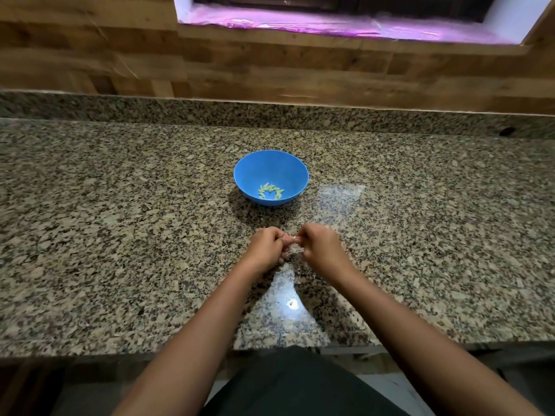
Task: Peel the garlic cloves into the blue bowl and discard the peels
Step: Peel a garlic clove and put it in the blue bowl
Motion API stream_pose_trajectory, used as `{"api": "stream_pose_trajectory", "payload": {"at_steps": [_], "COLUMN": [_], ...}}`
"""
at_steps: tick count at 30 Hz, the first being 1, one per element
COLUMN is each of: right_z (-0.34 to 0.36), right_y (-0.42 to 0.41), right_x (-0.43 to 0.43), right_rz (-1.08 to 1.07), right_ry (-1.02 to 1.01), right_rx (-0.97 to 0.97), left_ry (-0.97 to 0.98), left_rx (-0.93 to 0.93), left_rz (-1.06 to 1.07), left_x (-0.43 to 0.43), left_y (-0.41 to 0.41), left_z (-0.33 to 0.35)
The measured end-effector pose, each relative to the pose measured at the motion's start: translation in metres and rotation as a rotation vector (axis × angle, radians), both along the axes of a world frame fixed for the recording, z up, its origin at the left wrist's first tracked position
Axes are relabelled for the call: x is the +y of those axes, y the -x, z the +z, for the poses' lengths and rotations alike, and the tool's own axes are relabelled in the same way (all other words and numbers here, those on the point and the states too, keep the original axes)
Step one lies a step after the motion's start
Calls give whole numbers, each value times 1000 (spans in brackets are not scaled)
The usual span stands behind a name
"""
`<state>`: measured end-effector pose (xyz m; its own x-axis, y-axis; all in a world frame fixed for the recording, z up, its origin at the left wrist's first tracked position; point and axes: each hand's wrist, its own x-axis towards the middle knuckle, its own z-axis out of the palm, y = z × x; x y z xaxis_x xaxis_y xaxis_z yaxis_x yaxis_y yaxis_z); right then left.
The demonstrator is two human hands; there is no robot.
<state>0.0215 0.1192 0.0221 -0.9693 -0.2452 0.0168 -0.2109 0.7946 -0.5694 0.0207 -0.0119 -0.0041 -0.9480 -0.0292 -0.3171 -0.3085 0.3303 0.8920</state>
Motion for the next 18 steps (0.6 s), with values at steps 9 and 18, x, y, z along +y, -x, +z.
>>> {"api": "stream_pose_trajectory", "payload": {"at_steps": [9, 18], "right_z": [5, 7], "right_y": [6, 5], "right_x": [8, 14], "right_rz": [-233, -249], "right_ry": [690, 887], "right_rx": [-531, -556], "left_ry": [-109, 123], "left_rx": [41, 148], "left_rz": [50, -71], "left_x": [-6, -9], "left_y": [-3, -8], "left_z": [4, 11]}}
